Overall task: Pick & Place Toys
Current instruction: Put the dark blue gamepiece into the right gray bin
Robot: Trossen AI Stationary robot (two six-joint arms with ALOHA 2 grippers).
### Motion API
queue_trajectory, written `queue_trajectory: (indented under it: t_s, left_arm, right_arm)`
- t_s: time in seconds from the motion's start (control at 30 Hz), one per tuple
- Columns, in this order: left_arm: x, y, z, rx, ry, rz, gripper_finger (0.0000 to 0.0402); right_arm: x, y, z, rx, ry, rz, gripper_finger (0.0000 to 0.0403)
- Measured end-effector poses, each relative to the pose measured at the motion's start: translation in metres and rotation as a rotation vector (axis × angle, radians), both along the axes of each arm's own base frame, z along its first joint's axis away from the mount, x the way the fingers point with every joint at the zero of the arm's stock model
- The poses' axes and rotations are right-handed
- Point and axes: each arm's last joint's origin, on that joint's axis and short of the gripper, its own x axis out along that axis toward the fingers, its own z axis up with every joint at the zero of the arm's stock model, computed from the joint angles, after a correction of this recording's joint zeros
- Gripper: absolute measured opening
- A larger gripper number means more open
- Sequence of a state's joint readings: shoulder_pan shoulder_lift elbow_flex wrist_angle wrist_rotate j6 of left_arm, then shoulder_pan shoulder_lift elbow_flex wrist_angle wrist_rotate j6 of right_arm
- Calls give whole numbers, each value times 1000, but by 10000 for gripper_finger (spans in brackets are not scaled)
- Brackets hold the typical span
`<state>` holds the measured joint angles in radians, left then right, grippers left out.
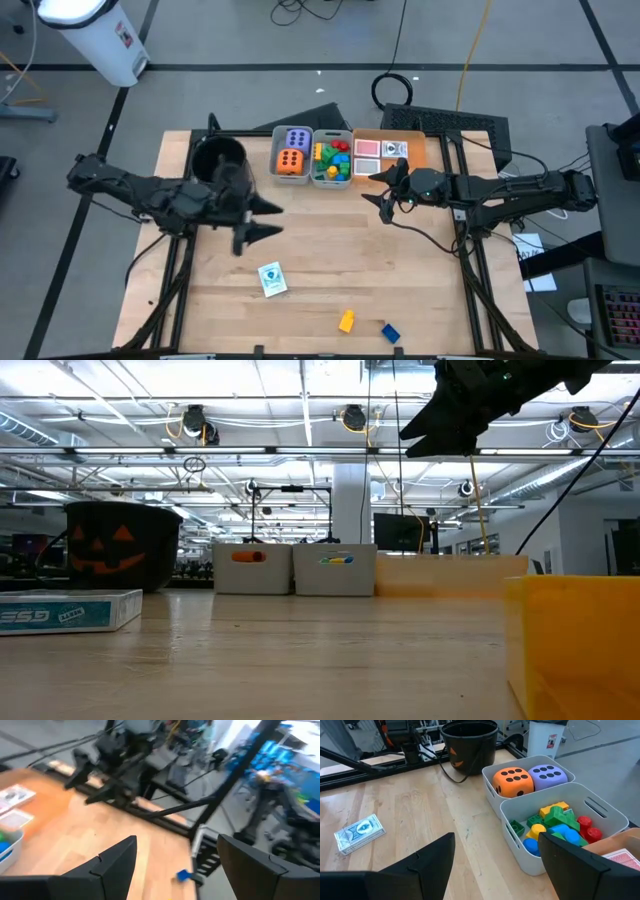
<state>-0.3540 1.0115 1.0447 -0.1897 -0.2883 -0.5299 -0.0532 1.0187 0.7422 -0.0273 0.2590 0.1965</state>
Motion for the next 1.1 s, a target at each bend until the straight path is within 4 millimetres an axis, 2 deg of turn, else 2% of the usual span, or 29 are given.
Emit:
queue_trajectory:
  t_s: [0.13,0.33,0.53,0.73,0.87,1.1]
  left_arm:
    - [-26,-6,9,27,-21,-30,282]
    - [-39,-11,10,87,-41,-79,282]
    - [-38,-14,-28,-12,-2,-145,282]
    - [-48,-11,-54,-143,-73,-166,282]
    - [-55,-8,-58,-189,-160,-171,282]
    - [-57,-4,-64,-150,-169,-106,282]
  right_arm:
    - [0,0,0,0,0,0,274]
    - [0,0,0,0,0,0,274]
    - [1,0,1,1,-14,0,274]
    - [5,2,18,193,-259,-51,274]
    - [9,2,31,248,-431,-49,274]
    - [10,2,47,256,-605,-27,274]
